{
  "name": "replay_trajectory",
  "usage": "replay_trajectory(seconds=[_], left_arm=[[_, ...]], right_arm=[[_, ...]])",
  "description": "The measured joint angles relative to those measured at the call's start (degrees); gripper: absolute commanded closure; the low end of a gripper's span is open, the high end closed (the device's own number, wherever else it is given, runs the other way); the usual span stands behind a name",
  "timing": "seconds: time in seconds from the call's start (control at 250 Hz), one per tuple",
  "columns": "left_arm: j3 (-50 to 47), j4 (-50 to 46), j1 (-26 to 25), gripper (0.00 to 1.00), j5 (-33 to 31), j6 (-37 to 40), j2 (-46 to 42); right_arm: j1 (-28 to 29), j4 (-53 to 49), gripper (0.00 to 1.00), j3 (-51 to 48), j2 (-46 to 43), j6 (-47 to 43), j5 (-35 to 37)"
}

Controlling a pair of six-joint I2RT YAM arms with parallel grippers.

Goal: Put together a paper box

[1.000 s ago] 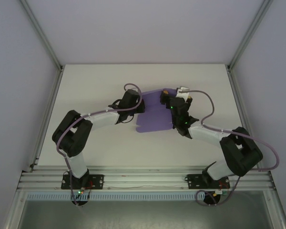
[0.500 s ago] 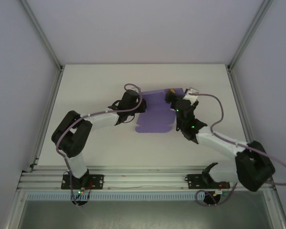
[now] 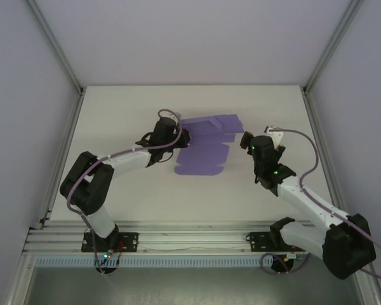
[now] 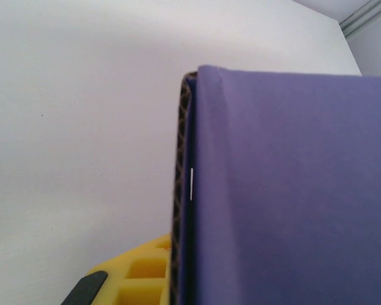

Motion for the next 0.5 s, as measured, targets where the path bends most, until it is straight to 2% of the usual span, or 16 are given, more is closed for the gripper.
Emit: replay_trajectory(seconds=[0.144,0.5], left_arm=[[0.0,0.0,0.0,1.0,0.0,0.0,0.0],[0.2,0.0,1.0,1.0,0.2,-0.2,0.5]], right_arm=[[0.0,0.0,0.0,1.6,3.8,-1.2,-3.2],[-0.5,6.0,0.0,0.7,3.8,-3.0,-14.2]])
